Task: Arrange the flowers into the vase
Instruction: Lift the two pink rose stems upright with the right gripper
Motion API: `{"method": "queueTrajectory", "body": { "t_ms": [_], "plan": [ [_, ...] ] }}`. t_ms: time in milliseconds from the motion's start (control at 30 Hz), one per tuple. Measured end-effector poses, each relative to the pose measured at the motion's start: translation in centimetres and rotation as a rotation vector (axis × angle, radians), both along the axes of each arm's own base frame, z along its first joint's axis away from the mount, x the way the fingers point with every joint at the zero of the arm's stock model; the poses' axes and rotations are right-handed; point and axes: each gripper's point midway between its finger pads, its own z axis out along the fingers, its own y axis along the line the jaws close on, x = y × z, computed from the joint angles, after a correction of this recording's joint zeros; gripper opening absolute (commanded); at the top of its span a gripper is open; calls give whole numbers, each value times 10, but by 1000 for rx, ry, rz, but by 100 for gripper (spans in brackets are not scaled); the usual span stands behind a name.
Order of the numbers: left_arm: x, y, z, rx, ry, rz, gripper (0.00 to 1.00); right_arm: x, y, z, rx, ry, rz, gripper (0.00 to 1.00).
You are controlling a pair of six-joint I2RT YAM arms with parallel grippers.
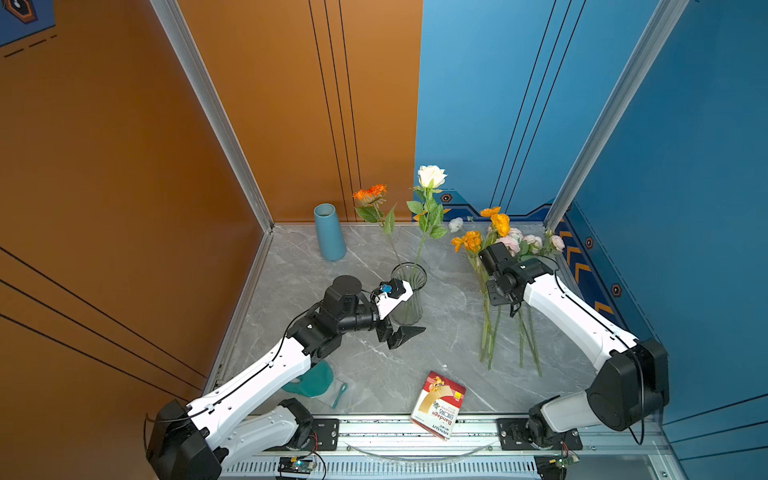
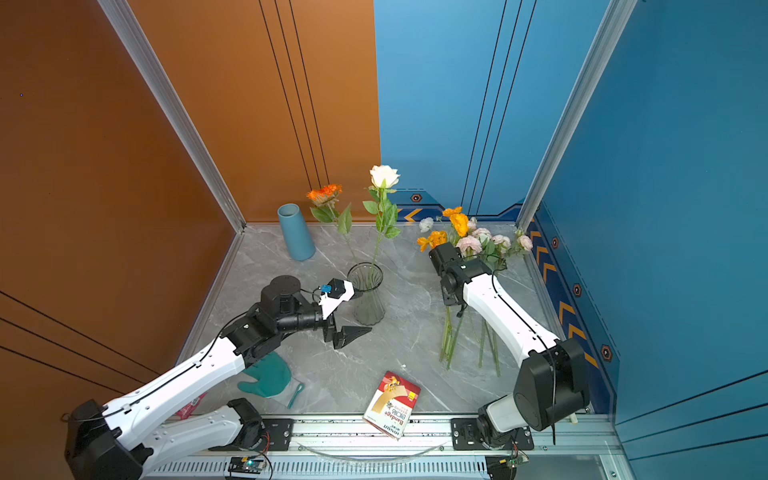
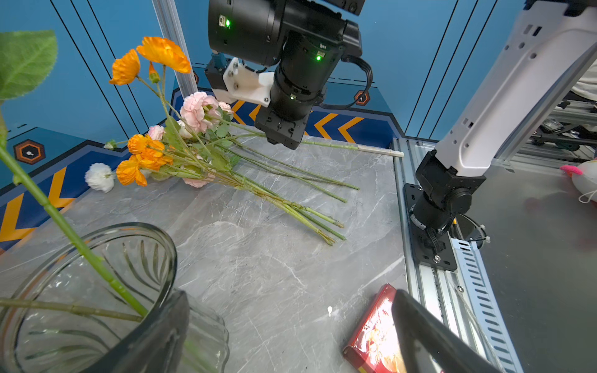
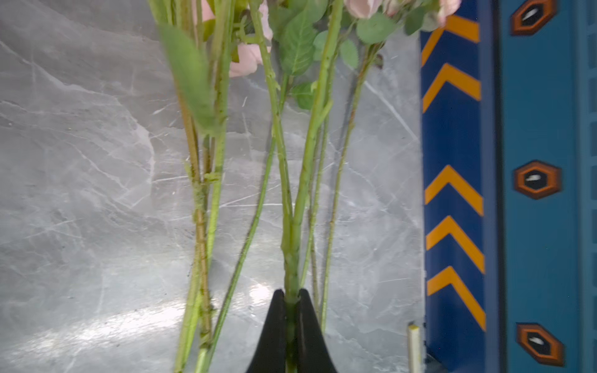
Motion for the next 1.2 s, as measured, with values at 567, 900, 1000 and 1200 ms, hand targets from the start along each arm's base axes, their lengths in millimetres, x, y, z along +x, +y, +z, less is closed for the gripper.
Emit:
{"method": "queueTrajectory", "body": {
  "t_ms": [567, 900, 1000, 1200],
  "plan": [
    [-4, 1, 5, -3, -28, -8, 98, -3, -26, 105, -176, -216, -20, 0],
    [8, 25, 26, -41, -84, 68, 98, -13, -11, 116, 186, -497, 18, 0],
    [13, 30, 27, -41, -86, 89, 98, -12, -3, 127, 281, -587, 46, 0],
    [18, 39, 32, -53, -96, 111, 98, -8, 14, 153, 403, -735, 120, 0]
  ]
}}
